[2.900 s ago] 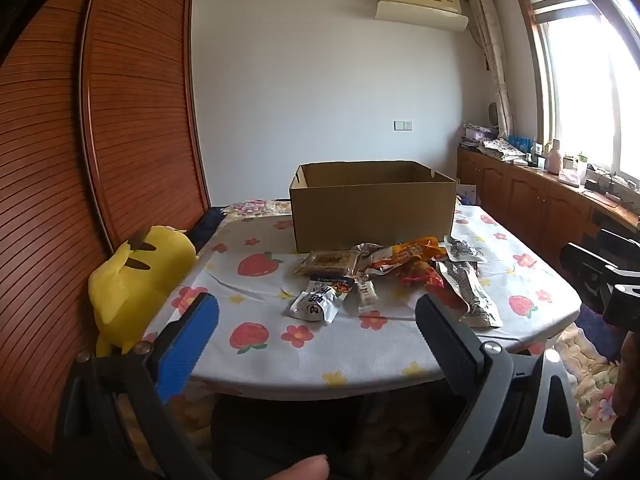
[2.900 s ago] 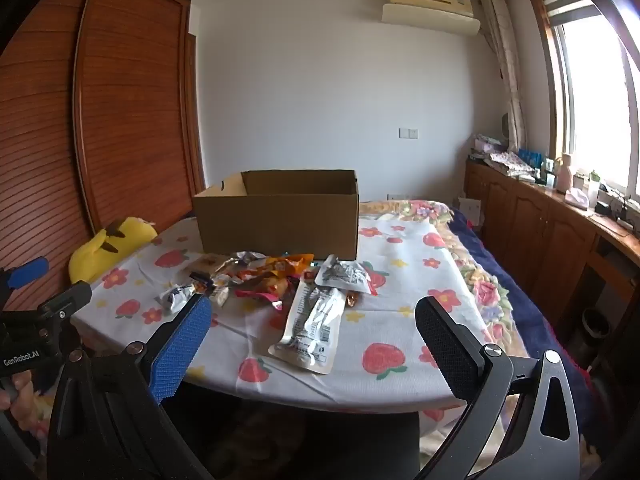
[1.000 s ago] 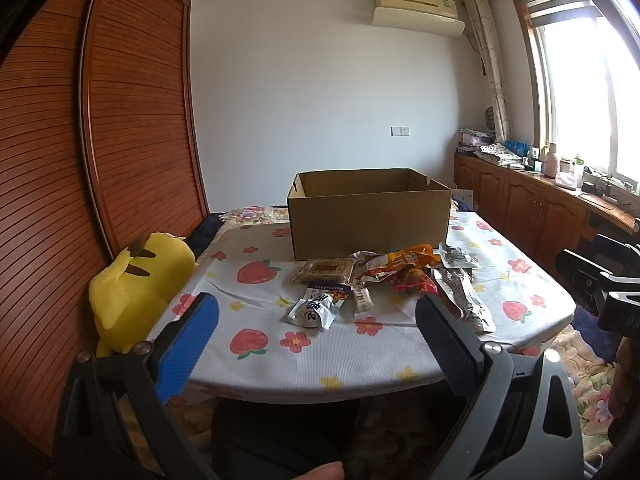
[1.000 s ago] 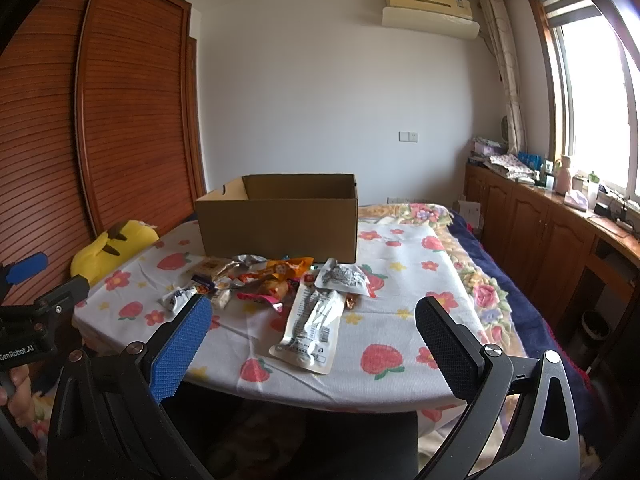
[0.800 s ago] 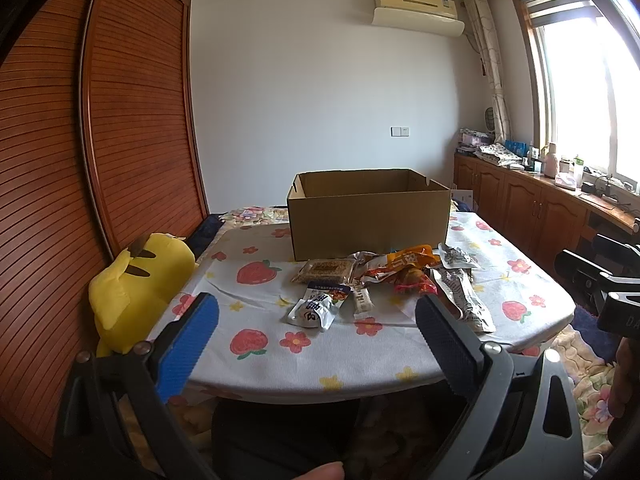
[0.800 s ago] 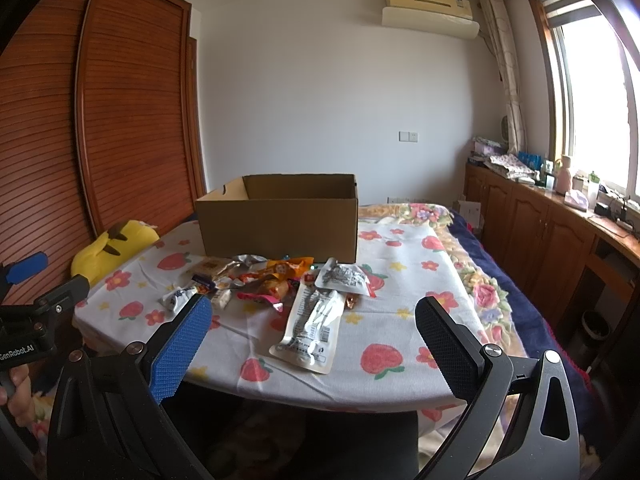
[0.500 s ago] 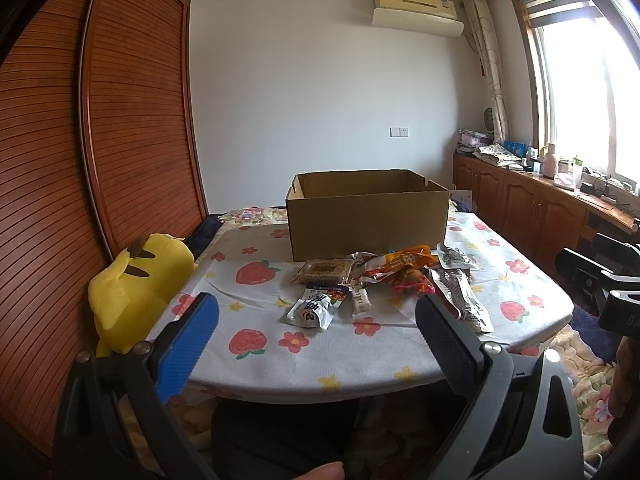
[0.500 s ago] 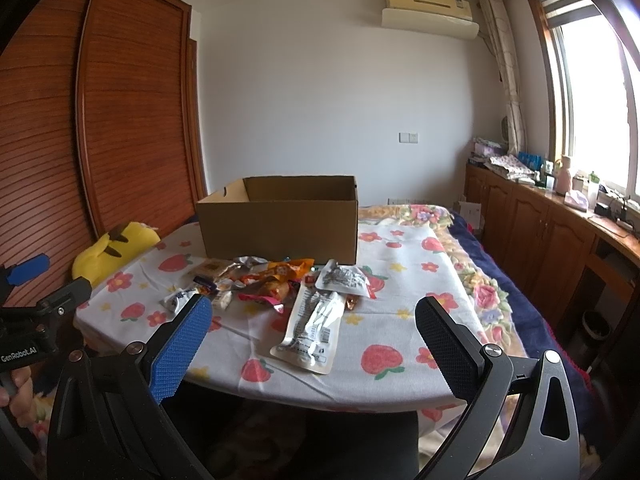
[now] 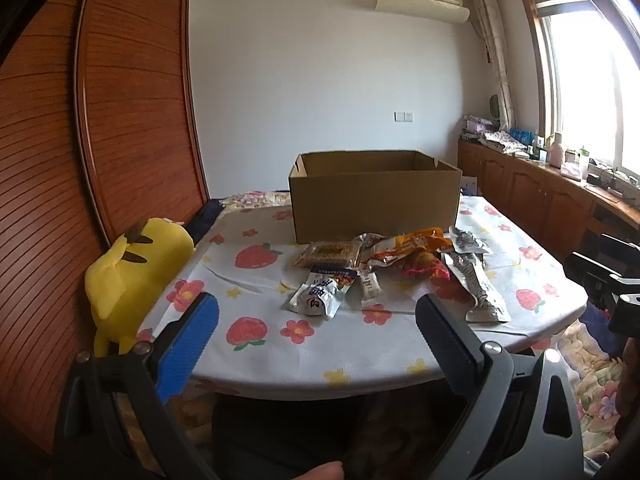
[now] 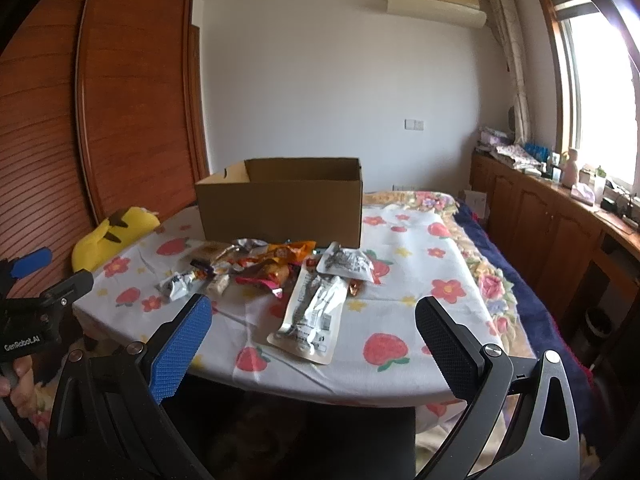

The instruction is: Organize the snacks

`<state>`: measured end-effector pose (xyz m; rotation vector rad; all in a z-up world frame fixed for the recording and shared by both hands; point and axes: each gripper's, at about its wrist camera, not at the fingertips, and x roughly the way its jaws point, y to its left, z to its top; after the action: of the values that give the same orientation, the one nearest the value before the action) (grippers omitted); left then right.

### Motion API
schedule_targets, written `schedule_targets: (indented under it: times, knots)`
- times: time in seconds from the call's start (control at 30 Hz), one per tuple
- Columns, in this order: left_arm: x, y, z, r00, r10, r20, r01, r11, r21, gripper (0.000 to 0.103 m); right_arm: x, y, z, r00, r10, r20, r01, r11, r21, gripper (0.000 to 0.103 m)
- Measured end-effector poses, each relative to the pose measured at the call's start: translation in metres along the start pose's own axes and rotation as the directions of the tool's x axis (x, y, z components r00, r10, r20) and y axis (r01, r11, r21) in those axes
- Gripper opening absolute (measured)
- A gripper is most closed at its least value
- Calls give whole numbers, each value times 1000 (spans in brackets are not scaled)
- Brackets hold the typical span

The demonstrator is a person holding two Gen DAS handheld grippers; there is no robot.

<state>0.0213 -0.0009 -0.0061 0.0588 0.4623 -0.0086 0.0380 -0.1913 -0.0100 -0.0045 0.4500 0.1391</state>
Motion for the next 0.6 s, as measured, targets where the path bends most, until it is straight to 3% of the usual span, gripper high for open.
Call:
schedule_targets:
  times: [0.27,0.6]
  knots:
    - [30,7,-3,999,0,-43,0,1000,9,100,37,-8,-2,996,56,-72,-56,998,-8,102]
    - [71,13,-1,995,-1,-100,3,1000,20,100,90,-21,-5,975,133,-175,-135,991,3,97]
